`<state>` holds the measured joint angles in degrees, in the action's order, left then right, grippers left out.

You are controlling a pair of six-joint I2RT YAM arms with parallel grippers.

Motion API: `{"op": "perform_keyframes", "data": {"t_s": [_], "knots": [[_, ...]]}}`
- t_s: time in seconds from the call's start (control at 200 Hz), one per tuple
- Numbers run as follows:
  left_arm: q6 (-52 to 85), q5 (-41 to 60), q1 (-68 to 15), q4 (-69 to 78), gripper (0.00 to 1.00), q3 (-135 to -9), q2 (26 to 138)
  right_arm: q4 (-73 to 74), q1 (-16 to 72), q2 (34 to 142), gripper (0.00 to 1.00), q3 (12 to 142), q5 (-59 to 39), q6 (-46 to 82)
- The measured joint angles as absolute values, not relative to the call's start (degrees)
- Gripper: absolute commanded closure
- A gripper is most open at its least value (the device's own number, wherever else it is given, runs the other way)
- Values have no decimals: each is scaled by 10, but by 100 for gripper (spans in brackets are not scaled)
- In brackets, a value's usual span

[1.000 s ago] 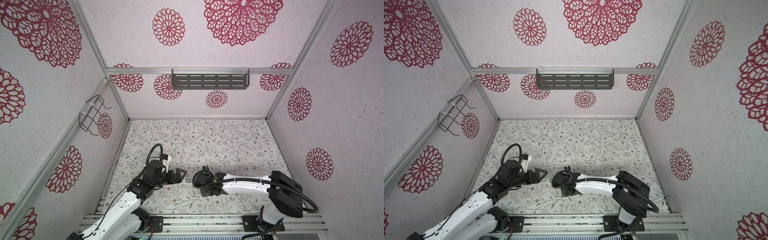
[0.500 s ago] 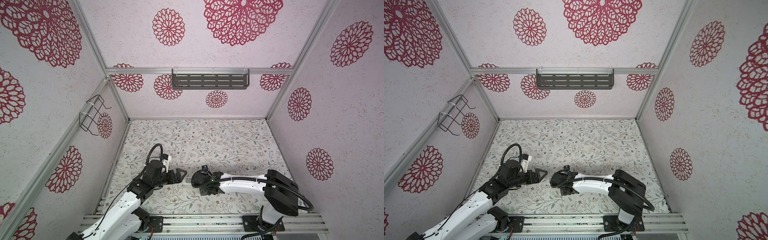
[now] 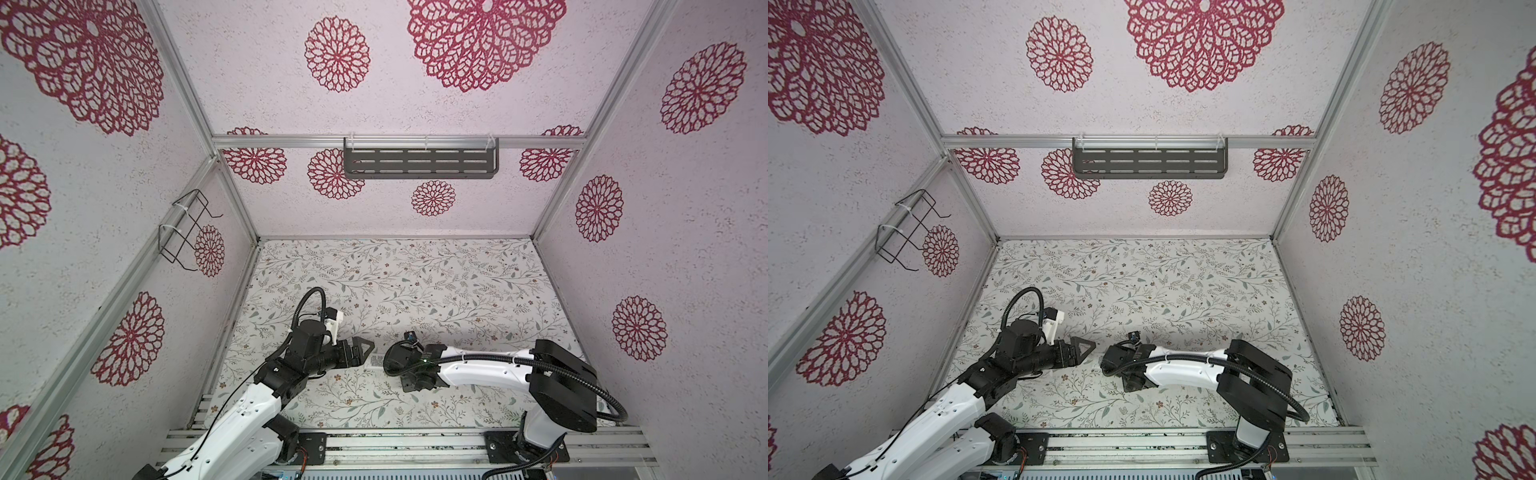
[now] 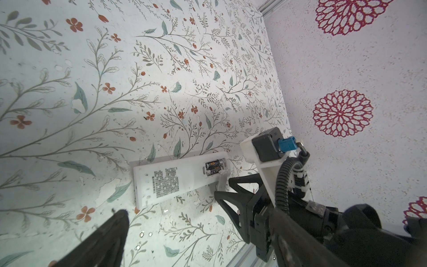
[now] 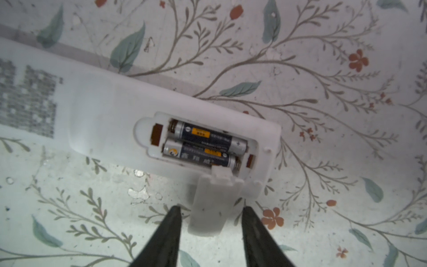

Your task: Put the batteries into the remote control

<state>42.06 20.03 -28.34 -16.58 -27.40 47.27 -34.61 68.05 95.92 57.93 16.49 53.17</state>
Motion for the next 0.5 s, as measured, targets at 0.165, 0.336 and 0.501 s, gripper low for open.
{"op": "perform_keyframes", "data": {"t_s": [0.165,0.336,0.501], "knots": [[421,201,-283,-166,3,-274,472,-345,681,970,50,587,166,532],[421,201,-283,-166,3,-274,471,-347,681,975,55,587,170,536],[421,201,-283,-166,3,-274,471,-347,681,975,60,587,176,541]]}}
